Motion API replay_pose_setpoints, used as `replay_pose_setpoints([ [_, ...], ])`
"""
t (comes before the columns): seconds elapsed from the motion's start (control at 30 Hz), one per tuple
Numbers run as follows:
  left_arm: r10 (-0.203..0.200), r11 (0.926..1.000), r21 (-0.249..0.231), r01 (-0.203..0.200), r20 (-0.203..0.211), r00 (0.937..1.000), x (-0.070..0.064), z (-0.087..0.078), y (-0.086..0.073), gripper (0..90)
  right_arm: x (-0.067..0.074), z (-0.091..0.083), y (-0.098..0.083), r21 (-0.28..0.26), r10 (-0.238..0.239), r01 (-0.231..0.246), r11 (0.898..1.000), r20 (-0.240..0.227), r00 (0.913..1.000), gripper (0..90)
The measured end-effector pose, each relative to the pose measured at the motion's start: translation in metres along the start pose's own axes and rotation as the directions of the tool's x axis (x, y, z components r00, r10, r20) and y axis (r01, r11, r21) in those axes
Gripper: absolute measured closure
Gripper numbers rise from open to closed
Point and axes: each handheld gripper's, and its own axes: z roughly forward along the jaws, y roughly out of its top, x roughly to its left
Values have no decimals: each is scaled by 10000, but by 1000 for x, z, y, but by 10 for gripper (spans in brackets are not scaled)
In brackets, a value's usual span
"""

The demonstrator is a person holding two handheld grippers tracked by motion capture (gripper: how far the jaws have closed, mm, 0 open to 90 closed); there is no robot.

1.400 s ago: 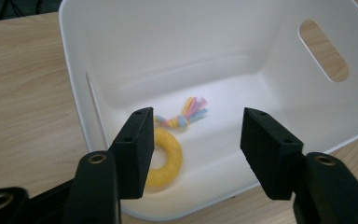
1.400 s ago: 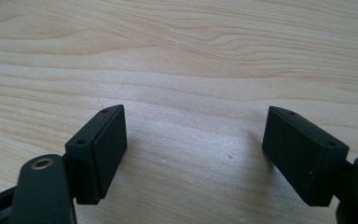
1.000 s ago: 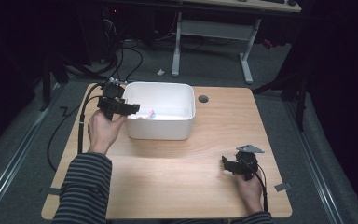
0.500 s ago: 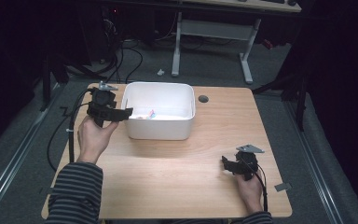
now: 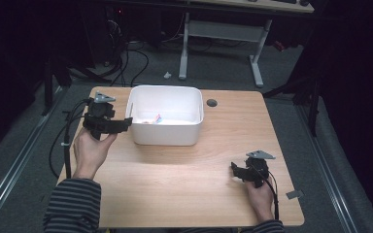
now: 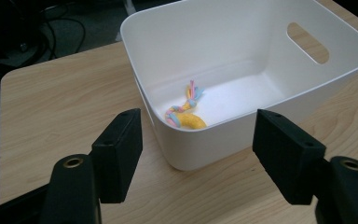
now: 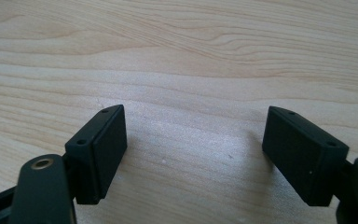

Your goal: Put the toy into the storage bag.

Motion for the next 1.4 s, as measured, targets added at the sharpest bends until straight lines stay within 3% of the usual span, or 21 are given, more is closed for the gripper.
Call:
replay_pose_setpoints([
  [0.3,19,10000,-19,-19,-142,9999,4,-5,-12,334,0,0,0,-2,-5,5,10000,2,10000,219],
  [1.4,-834,9964,-150,836,105,9965,17,-13,-73,332,0,0,0,-2,5,-5,10000,14,10000,219],
])
